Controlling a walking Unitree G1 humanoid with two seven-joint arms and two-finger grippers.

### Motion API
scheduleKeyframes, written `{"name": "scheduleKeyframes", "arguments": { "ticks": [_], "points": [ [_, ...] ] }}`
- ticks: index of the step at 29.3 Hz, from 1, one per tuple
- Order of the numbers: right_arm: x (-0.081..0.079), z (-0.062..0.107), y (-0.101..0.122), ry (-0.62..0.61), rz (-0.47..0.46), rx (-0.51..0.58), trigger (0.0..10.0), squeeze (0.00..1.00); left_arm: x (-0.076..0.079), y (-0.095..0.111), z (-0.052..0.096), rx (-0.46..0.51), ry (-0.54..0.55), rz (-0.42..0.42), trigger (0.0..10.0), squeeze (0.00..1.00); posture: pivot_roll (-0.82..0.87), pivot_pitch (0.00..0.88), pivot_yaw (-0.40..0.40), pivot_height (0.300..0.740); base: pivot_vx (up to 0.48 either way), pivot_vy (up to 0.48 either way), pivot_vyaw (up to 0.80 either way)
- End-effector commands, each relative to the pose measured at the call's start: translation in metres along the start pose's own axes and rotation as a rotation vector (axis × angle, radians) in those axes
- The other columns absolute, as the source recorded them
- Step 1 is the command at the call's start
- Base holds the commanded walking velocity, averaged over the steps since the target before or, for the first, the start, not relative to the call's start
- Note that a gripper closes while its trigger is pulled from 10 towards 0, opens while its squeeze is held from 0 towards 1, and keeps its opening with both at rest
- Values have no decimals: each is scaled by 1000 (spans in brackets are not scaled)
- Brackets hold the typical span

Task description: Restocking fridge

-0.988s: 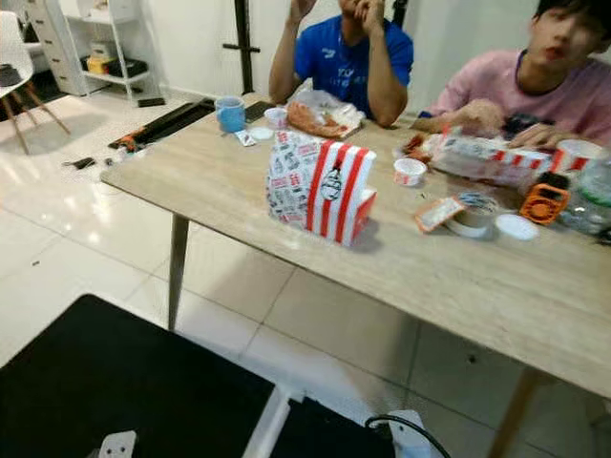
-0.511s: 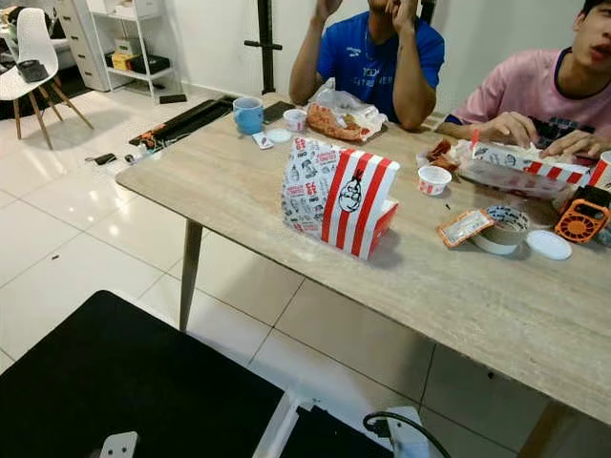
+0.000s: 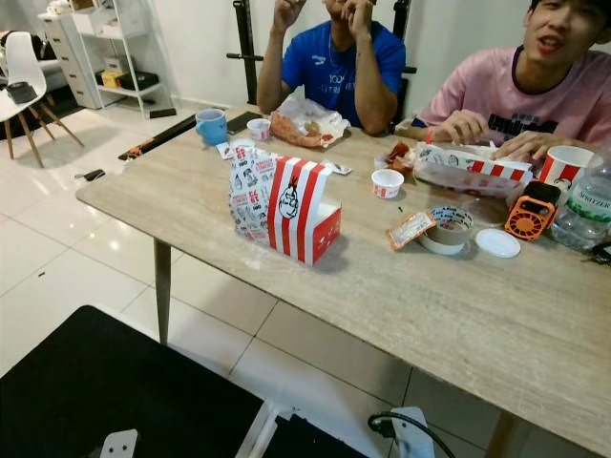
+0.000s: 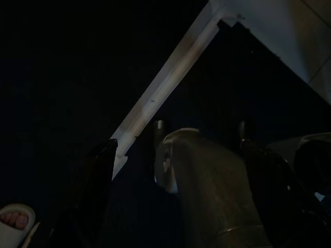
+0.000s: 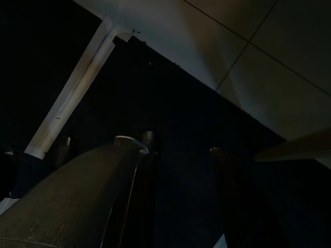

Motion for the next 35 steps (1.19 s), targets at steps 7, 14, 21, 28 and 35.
{"name": "scheduleKeyframes", "arguments": {
  "ticks": [7, 14, 21, 28, 35],
  "points": [
    [-5, -1, 0, 12, -1, 1, 10000, 0, 3, -5, 0, -17, -19, -11, 10000, 0, -19, 0, 27, 740, 35, 0, 0],
    [-7, -1, 4, 23, -8, 19, 10000, 0, 3, -5, 0, -19, -21, -20, 10000, 0, -17, 0, 20, 740, 265, 0, 0],
    [-12, -2, 7, 43, -7, 19, 10000, 0, 2, -4, 1, -22, -25, -35, 10000, 0, -13, 0, 21, 740, 294, 0, -407],
    [-12, -2, 0, 44, -29, 7, 10000, 0, -5, -6, 1, -33, 18, -34, 10000, 0, -13, 0, 29, 740, 125, 0, -763],
    [-12, -2, 4, 45, -56, 28, 10000, 0, 0, -6, 1, -29, -21, -54, 10000, 0, -12, 0, 35, 740, 0, -194, -218]
  ]
}}
Point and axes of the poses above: a point about 5 cm out from each wrist's last joint towards the gripper, its own z axis pointing back from the gripper into the wrist, its own y axis along the axis of the wrist's last joint, x = y × z, the point moved 5 cm from there along -z, pointing out of the wrist towards the gripper, and after that the axes turned 1 degree about -z, right-handed, at the moved point
